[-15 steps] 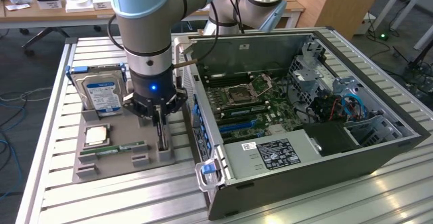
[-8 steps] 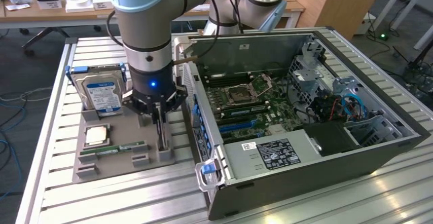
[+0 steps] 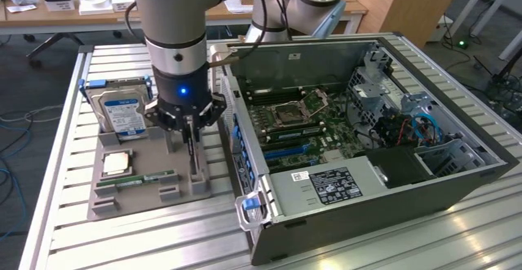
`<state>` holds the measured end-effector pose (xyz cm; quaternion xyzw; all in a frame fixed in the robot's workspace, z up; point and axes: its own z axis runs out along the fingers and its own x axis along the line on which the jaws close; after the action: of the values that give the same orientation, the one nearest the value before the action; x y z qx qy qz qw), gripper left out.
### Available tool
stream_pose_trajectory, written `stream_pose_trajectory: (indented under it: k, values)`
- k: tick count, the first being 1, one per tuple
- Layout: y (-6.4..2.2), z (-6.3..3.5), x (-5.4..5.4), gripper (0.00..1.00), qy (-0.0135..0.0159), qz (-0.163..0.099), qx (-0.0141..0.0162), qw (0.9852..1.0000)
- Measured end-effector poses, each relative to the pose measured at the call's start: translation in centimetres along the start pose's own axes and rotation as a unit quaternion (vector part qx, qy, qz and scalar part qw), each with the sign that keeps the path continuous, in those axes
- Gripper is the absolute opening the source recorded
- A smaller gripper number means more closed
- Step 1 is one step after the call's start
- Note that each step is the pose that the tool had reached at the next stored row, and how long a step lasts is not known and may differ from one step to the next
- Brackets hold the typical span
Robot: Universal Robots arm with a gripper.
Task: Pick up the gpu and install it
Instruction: 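Pick up the gpu and move the gpu toward the slot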
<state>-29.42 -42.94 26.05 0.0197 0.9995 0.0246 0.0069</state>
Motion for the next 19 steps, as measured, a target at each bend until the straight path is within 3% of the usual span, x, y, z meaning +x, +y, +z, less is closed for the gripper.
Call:
stream_pose_trajectory:
  k: [13, 19]
  values:
    - [0.16, -3.31, 0.0, 0.26, 0.0005, -0.011, -0.0001, 0.9999]
    - [0.26, -5.3, -0.1, 0.26, 0.0007, -0.014, -0.0002, 0.9999]
